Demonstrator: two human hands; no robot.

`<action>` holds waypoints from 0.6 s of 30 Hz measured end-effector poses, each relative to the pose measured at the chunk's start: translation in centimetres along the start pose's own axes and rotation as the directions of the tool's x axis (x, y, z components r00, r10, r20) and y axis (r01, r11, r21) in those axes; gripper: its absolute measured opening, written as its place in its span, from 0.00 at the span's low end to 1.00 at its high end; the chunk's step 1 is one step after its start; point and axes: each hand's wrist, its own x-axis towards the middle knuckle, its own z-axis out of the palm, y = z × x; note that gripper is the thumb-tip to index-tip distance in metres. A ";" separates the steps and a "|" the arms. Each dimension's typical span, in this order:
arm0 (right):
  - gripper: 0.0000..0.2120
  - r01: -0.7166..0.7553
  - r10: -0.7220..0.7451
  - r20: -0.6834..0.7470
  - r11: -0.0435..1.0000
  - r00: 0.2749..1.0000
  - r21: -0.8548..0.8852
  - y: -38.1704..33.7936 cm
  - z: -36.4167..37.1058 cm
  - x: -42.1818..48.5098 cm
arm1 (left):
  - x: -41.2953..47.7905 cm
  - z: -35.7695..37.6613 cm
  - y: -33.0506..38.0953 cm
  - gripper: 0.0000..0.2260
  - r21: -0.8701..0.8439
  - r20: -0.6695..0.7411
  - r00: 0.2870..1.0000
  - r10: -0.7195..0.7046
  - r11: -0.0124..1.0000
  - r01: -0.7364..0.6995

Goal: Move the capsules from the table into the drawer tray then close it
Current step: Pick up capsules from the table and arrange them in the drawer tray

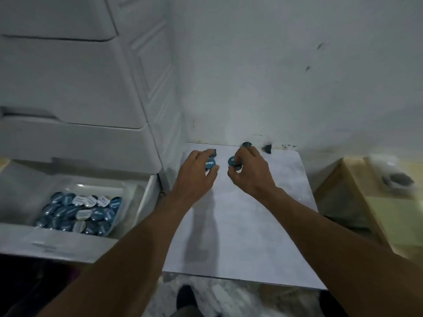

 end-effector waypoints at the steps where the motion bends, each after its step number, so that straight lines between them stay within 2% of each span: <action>1: 0.11 0.025 -0.025 0.013 1.000 1.000 0.012 -1.2 0.5 -0.2 | -0.8 -1.3 -0.5 0.21 0.009 -0.021 0.999 -0.026 1.000 0.026; 3: 0.15 0.076 -0.078 0.032 0.996 0.996 0.040 -3.6 1.4 -0.5 | -2.2 -3.8 -1.7 0.23 0.025 -0.061 0.995 -0.073 0.997 0.074; 7: 0.22 0.160 -0.162 0.030 0.985 0.986 0.065 -8.9 3.6 -1.5 | -5.1 -8.7 -4.7 0.19 0.050 -0.119 0.986 -0.115 0.991 0.121; 10: 0.19 0.207 -0.209 0.026 0.976 0.978 0.064 -12.8 5.5 -2.5 | -7.1 -12.2 -7.5 0.17 0.099 -0.156 0.981 -0.112 0.987 0.128; 13: 0.18 0.213 -0.217 0.040 0.974 0.975 0.079 -16.9 7.8 -3.7 | -9.1 -15.8 -10.8 0.19 0.161 -0.153 0.983 -0.103 0.979 0.128; 18: 0.17 0.247 -0.249 0.023 0.967 0.968 0.061 -24.1 12.3 -5.8 | -12.4 -21.7 -16.3 0.19 0.131 -0.136 0.979 -0.154 0.976 0.172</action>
